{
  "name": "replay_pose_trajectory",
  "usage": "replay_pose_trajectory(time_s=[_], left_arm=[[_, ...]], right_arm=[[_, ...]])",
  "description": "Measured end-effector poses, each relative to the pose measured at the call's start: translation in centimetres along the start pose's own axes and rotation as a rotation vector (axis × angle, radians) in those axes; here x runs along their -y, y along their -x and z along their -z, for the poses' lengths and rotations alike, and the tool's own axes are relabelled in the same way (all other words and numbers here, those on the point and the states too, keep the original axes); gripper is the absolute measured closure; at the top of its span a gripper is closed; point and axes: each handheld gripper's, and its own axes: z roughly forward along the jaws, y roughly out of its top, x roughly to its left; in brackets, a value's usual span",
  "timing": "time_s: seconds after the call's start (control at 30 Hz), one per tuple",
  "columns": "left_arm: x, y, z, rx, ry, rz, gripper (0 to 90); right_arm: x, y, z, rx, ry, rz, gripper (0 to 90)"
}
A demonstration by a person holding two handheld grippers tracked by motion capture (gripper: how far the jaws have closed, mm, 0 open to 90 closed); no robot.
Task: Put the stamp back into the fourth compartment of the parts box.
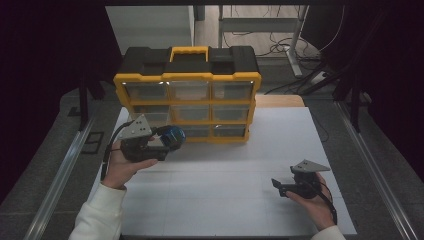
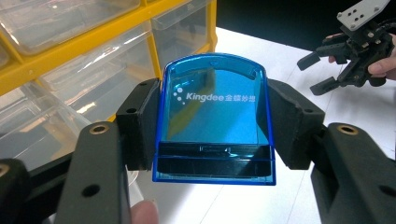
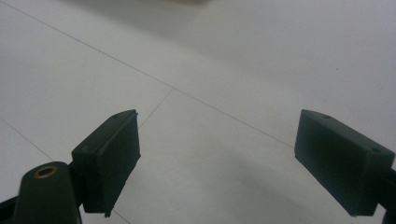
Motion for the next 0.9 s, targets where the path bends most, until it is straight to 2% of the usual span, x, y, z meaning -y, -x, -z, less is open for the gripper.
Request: replay_pose_trajectory(time_s=[0.9], left_arm=[[0.19,-0.58,0.55,-0.034,0.007,0.015,41.0]], right_arm=[[0.04,0.00,-0.12,-0.002,-0.010,0.004,14.4]])
